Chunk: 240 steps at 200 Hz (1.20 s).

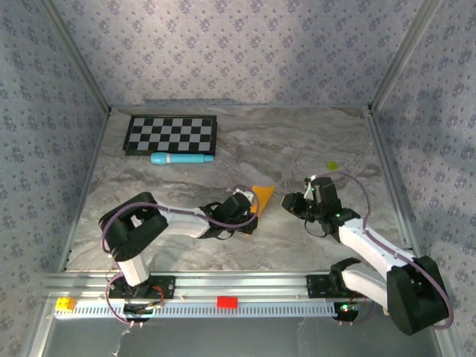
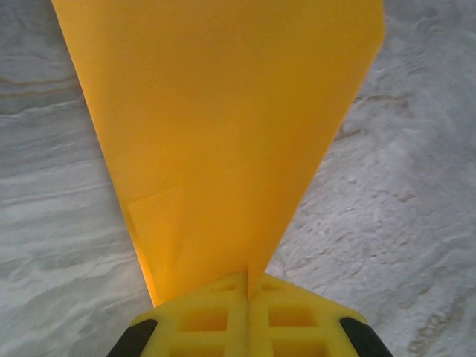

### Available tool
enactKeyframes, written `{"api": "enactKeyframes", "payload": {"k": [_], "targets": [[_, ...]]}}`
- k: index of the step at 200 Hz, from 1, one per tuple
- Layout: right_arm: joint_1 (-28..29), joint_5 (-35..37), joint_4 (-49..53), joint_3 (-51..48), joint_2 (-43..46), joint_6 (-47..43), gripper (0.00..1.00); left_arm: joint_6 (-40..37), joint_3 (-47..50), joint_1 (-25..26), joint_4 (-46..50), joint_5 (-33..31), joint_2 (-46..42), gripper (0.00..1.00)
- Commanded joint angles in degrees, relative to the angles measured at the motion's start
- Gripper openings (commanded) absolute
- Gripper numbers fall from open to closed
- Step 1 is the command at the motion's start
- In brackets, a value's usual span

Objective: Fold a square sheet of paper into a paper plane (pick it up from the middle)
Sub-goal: Fold the wing for the fifth time at the center of the table.

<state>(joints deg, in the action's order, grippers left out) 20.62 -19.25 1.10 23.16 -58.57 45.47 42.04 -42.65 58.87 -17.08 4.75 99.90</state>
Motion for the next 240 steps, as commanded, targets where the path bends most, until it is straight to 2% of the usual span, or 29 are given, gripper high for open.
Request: {"api": "enactKeyframes", "payload": {"k": [1, 23, 70, 152, 209, 240], "targets": [[0.11, -0.06, -1.45, -1.25, 1.95, -1.98, 0.24, 3.11, 2.4, -1.15, -7.72, 9.65, 2.19, 0.04], [0.12, -3.34, -1.84, -1.54, 1.17, -1.92, 0.23, 3.74, 2.49, -2.03, -9.22, 12.46, 3.66, 0.02], [1.19, -10.09, -4.94, -0.84, -3.08, -3.3, 0.19, 6.0, 3.87, -2.91, -12.82, 14.38, 5.02, 0.01], [3.9, -12.44, -7.33, 2.0, -10.37, -5.47, 0.17, 9.58, 4.33, -4.72, -17.11, 19.15, 7.93, 0.0], [4.25, -14.05, -9.94, 4.47, -16.53, -4.63, 0.15, 10.39, 2.63, -5.87, -13.92, 21.67, 8.71, 0.0], [4.51, -17.24, -12.82, 5.71, -20.16, -3.26, 0.14, 10.34, 1.44, -5.96, -12.72, 22.73, 9.39, 0.0]]}}
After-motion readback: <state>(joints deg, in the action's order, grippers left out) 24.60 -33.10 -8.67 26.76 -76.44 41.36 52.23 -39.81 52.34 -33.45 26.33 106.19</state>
